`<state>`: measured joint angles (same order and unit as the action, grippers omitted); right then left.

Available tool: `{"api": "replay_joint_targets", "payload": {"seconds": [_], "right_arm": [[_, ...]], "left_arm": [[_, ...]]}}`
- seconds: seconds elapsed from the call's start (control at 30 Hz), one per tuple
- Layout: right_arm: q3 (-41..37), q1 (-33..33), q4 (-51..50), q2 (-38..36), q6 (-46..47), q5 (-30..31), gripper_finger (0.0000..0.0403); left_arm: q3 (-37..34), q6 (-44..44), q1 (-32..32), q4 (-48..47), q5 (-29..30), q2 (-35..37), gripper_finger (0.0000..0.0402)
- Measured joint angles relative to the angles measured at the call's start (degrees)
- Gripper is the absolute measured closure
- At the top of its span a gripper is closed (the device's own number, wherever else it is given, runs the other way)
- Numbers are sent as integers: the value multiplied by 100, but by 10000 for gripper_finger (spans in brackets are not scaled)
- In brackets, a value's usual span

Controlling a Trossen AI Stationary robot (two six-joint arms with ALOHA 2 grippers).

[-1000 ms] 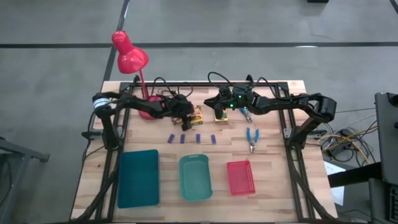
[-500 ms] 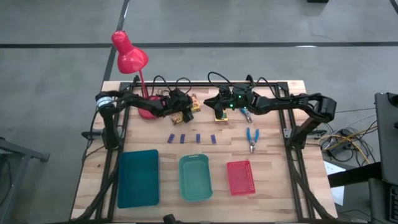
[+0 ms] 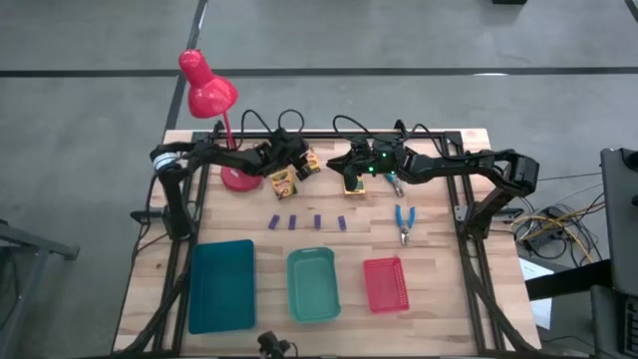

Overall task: Pick & Place School Supplies
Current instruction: Put the crayon box into the blue bin

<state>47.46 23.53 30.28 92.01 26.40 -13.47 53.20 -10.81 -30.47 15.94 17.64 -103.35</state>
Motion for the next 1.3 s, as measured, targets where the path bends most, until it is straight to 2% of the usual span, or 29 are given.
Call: {"api": "replay_joint_targets", "payload": {"seconds": [0.27,0.47,0.63,0.87,1.3], "right_arm": [[-11,0,-49,0,-88,6,335],[-13,0,-50,2,-90,12,335],[-22,0,-50,2,-90,10,335],[-25,0,-49,2,-86,10,335],[-33,-2,-46,2,-24,4,335]], "left_arm": [[227,122,128,-2326,-43,1061,234],[-81,923,141,-3184,-530,1611,234],[-586,1226,181,-2871,-928,1706,234],[-1308,1198,220,-1867,-925,1494,234],[-1605,974,227,-1320,-985,1194,234]]}}
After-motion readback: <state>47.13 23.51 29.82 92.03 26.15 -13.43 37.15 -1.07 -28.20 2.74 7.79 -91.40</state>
